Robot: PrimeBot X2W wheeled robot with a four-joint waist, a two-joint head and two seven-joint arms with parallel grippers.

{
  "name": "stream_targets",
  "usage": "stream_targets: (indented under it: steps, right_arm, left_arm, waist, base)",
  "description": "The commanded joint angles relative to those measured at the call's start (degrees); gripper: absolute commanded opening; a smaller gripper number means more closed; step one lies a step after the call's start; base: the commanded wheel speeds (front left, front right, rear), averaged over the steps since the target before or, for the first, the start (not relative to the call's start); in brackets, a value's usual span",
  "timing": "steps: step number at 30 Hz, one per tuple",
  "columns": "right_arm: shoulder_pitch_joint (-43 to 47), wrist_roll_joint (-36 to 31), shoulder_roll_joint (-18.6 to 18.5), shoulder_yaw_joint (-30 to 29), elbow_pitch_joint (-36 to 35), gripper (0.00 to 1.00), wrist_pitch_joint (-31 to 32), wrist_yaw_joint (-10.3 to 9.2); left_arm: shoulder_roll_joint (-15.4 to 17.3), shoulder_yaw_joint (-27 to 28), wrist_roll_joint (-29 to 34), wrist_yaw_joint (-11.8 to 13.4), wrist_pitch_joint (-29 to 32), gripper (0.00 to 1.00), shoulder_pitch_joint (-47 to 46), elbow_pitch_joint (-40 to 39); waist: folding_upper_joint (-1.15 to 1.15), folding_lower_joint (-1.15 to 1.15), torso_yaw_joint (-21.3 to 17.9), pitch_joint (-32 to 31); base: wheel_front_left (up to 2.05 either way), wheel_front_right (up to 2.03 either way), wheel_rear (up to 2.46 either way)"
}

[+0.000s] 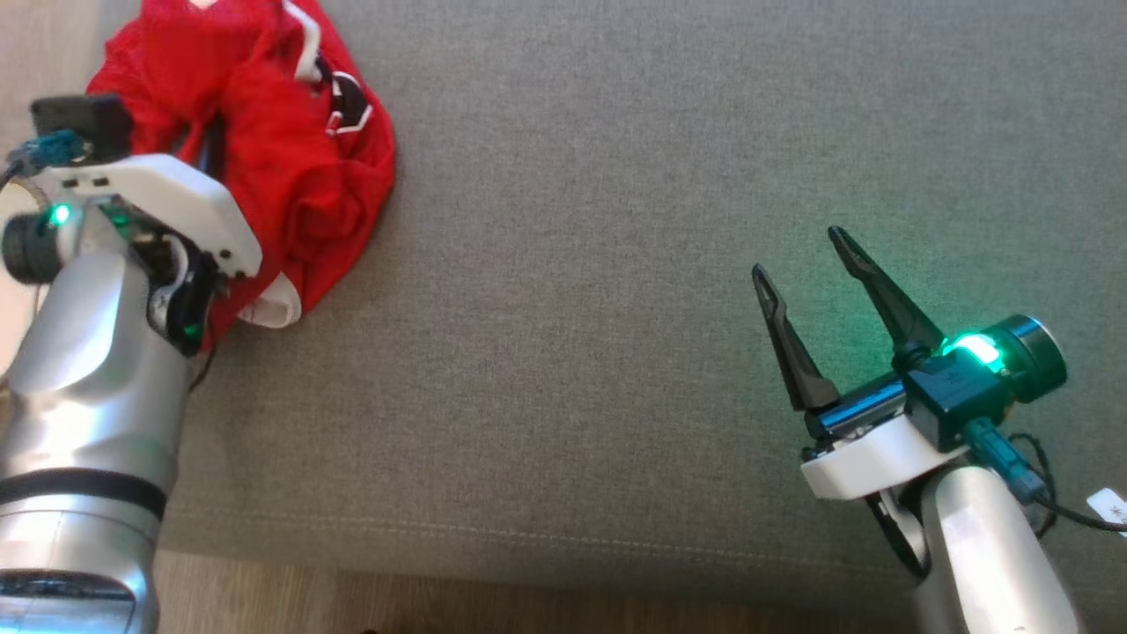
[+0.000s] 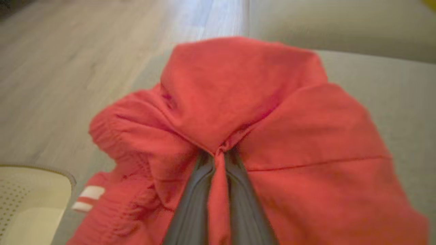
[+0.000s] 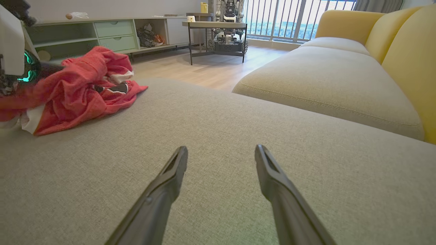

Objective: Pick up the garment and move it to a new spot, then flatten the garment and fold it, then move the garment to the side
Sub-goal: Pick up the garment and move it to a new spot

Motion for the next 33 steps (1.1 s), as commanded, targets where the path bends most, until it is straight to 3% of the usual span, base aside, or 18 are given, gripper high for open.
stream_targets:
  steps: [1,7,19,25,33]
  right_arm:
    - [-0.2,0.4,0.1,1.6,-1.4,1.00,-0.5,-0.01]
    - [0.0,2.0,0.1,2.1,-0.9,1.00,-0.5,-0.01]
    - [1.1,4.8,0.1,3.3,-0.9,1.00,-0.5,-0.01]
    - [-0.2,7.2,0.1,4.1,-3.0,1.00,-0.5,-0.01]
    - [-2.1,9.4,0.1,4.2,-8.2,1.00,-0.5,-0.01]
  left_arm:
    - [3.9,0.8,-0.3,-0.3,-3.1,0.00,-2.6,-2.9]
    - [6.4,-0.3,1.5,-0.2,-10.3,0.00,-4.2,-8.0]
    - [6.8,-1.0,2.8,0.8,-10.5,0.00,-4.1,-24.3]
    - [6.0,-1.6,1.3,2.0,-5.7,0.00,-1.9,-34.6]
    - [2.7,-3.6,0.2,5.7,-1.1,0.00,4.5,-43.9]
  waist:
    - [0.00,0.00,0.3,-1.2]
    - [0.00,0.00,0.2,-4.9]
    - [0.00,0.00,-3.8,-10.4]
    - [0.00,0.00,-10.7,-11.1]
    - [0.00,0.00,-22.3,-9.0]
  base:
    - [0.00,0.00,0.00]
    - [0.00,0.00,0.00]
    - [0.00,0.00,0.00]
    - [0.00,0.00,0.00]
    - [0.00,0.00,0.00]
